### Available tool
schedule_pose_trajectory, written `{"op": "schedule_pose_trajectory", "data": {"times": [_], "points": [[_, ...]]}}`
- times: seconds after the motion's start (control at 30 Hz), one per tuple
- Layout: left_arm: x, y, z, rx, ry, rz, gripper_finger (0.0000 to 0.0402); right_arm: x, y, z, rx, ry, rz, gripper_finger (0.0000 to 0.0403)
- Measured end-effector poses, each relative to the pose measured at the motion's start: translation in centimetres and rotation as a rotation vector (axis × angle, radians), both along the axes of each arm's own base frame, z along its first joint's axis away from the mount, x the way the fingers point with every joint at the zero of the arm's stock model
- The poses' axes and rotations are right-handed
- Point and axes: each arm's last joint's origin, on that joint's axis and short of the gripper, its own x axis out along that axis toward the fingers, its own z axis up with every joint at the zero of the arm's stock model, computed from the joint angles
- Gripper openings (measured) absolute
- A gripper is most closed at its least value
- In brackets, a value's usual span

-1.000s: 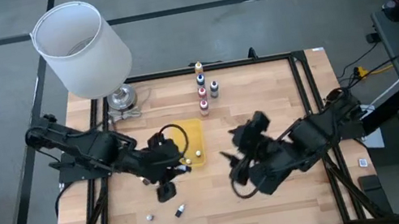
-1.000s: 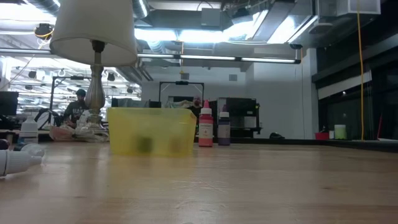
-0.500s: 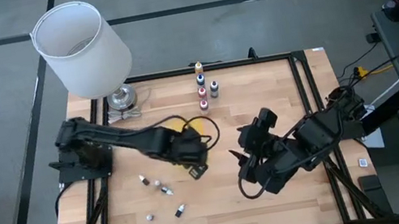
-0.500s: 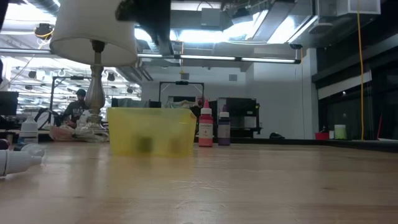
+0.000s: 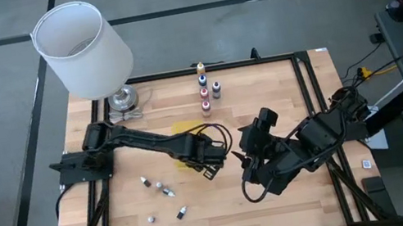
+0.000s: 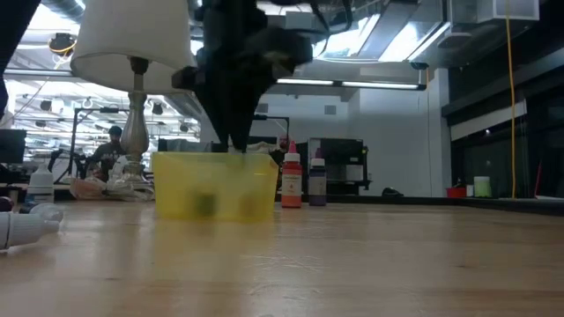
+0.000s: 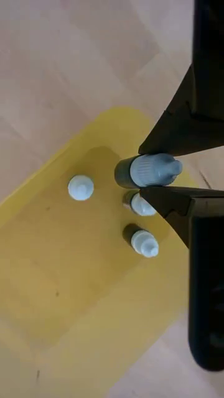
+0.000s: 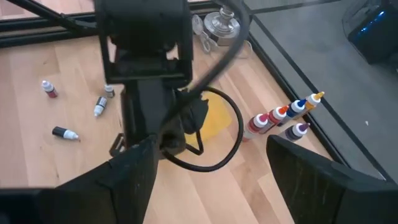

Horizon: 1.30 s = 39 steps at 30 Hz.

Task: Pick & Place food coloring
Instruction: Put the small black bottle into the yellow bin

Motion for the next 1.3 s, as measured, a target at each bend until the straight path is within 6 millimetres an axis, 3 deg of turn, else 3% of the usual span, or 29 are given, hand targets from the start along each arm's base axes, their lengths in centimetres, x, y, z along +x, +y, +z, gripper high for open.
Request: {"op": "schedule_pose_trajectory", "data": {"times": [0.53,0.73,1.03,1.3], "points": [[1.4,1.0,-2.9,-0.01,0.043,-0.024,0.0063,0.0,0.0,0.0,-0.013,0.009,0.013,0.0298],[1.3,1.3,-2.9,-0.006,0.051,-0.026,0.0064,0.0,0.0,0.0,-0.013,0.009,0.012,0.0298],[1.3,1.1,-2.9,-0.054,0.057,-0.05,0.0107,0.0,0.0,0.0,-0.014,0.009,0.012,0.0298],[1.3,1.1,-2.9,-0.064,0.059,-0.052,0.012,0.0,0.0,0.0,-0.016,0.008,0.012,0.0298]]}}
